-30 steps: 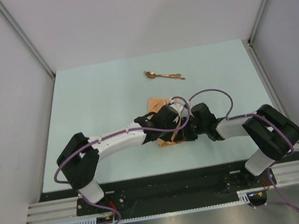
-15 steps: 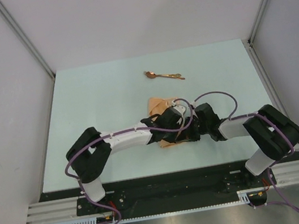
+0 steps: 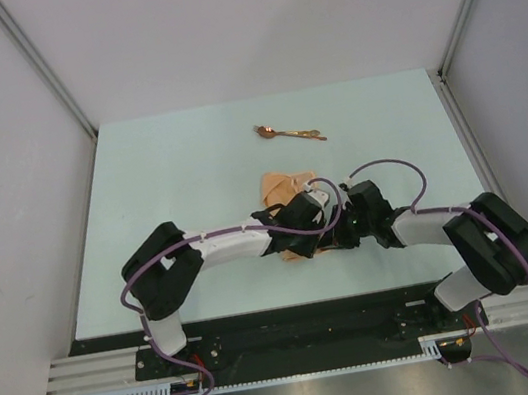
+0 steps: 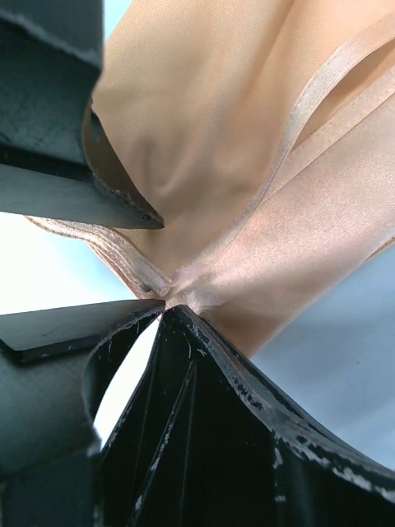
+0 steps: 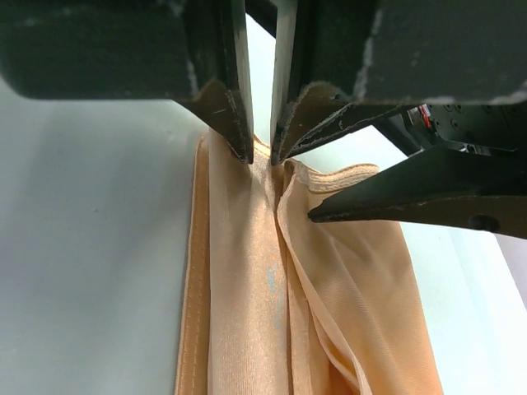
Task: Fold the napkin into a case and place the utensils inside
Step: Smooth out the 2/3-rectangle-folded napkin at the center of the board.
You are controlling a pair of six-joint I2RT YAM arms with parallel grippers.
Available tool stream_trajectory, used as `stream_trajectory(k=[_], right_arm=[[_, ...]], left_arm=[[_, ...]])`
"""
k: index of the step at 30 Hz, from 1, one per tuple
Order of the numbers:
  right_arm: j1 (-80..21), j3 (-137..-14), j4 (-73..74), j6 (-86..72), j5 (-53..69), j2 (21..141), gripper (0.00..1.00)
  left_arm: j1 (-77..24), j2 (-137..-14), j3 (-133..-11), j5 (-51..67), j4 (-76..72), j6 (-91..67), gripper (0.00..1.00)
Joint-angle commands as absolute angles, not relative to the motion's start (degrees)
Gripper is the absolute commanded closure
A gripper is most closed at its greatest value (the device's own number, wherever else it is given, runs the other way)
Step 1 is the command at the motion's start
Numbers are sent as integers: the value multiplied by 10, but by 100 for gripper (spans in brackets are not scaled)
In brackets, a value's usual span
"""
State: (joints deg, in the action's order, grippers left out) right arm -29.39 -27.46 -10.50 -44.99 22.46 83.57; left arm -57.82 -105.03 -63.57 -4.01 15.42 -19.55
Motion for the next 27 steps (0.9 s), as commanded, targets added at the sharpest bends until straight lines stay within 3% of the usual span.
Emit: stream_trajectory(k=[1, 6, 7, 10, 16, 27], right_arm=[[-291, -283, -114, -441, 214, 847, 82], [-292, -280, -117, -442, 207, 863, 84], [-292, -279, -117, -442, 206, 864, 84], [-292, -279, -118, -441, 203, 867, 85], [-292, -283, -118, -439, 197, 879, 86], [-292, -286, -118, -438, 199, 895, 88]], left_arm=[[-583, -1078, -644, -61, 164, -201, 56], [-587, -1092, -657, -95, 183, -197, 68], [-590, -1095, -660, -100, 189, -195, 76], [-594, -1101, -667, -127, 206, -191, 87], [-595, -1081, -663, -152, 224, -182, 100], [-594, -1013, -638, -177, 260, -173, 100]])
